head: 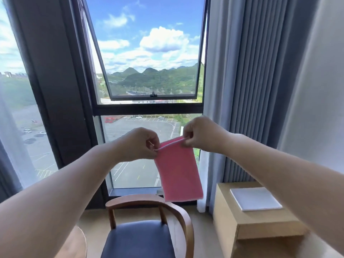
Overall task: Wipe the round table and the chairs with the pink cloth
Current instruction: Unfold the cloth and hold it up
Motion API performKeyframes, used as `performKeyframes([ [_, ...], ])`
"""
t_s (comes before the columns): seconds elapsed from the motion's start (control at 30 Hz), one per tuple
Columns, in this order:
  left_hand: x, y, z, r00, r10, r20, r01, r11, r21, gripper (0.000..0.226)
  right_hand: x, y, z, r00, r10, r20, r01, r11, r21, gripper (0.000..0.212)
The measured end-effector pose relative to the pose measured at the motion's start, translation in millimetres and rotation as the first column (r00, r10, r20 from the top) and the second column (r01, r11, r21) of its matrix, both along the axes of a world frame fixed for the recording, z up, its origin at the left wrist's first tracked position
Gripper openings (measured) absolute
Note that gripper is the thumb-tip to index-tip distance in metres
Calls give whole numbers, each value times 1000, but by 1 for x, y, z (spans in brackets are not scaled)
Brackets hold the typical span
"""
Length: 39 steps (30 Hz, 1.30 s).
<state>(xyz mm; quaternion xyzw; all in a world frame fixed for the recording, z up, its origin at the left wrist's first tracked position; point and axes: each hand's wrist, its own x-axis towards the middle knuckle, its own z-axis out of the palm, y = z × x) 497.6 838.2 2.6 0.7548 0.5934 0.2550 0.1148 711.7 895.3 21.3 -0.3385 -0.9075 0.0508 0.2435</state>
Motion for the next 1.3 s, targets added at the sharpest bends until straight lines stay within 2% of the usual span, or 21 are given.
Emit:
performKeyframes([
  [0.07,21,15,3,998,-36,60,38,999,-31,15,12,12,-1,1000,9,-20,-9,1000,-15,14],
  [0.17,64,44,7,987,-62,149,53,996,66,18,38,34,-5,999,32,-38,-33,999,-27,17],
  [0.4,179,122,0,984,-103,142,79,983,166,16,137,103,-8,996,44,-80,-51,995,-85,2],
  [0.5,224,156,2,987,-79,141,44,970,239,24,187,133,-10,989,28,-144,-51,985,-163,23],
  [0.6,261,191,5,981,-55,184,-8,945,326,22,235,165,-17,991,-23,-129,-15,958,-287,42],
  [0.77,294,248,7,956,-122,265,3,913,408,17,295,226,-27,984,-152,-89,109,923,-370,18],
  [0.97,297,329,0,955,-79,286,-39,923,384,37,342,309,-42,946,-279,-166,169,859,-483,6],
  [1.13,307,411,-9,938,-166,304,50,933,356,32,362,374,-53,852,-420,-313,242,845,-476,12],
  [1.23,320,461,-12,931,-227,285,134,940,314,44,375,410,-53,723,-516,-461,319,840,-439,23],
  [1.3,331,491,-19,923,-251,290,163,941,295,51,384,430,-56,624,-542,-563,418,840,-345,34],
])
